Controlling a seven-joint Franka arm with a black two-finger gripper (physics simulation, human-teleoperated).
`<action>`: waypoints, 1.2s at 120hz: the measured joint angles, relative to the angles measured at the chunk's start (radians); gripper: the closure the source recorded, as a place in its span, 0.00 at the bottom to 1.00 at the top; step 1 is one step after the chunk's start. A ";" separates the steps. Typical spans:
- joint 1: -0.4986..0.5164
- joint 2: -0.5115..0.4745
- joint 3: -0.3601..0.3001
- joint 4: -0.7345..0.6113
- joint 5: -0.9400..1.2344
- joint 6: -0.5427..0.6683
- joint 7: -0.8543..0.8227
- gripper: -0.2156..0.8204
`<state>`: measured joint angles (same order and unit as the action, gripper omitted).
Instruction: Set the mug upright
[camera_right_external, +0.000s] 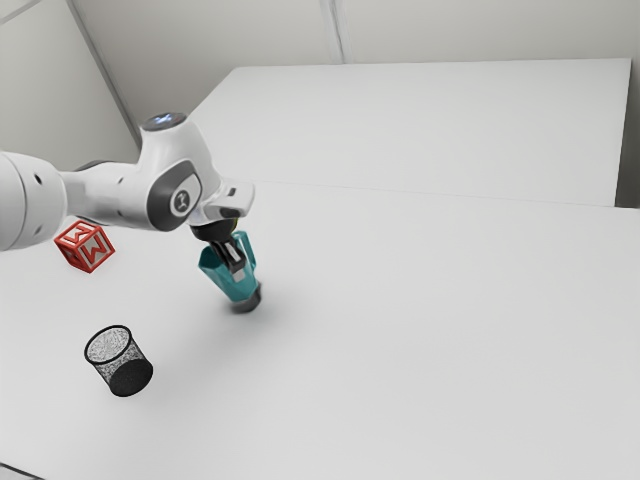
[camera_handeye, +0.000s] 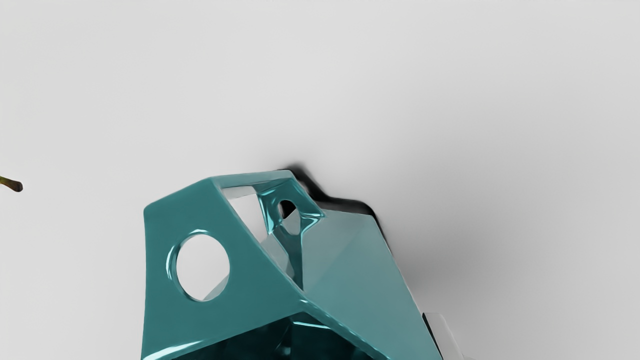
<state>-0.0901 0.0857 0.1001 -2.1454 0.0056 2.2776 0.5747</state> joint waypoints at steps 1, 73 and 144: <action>0.000 0.000 0.000 0.000 0.000 0.002 -0.002 0.97; 0.001 0.012 0.000 -0.030 0.000 0.032 -0.088 0.75; 0.003 -0.028 0.000 -0.021 -0.002 0.029 -0.112 0.27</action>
<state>-0.0876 0.0579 0.0997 -2.1661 0.0031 2.3063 0.4623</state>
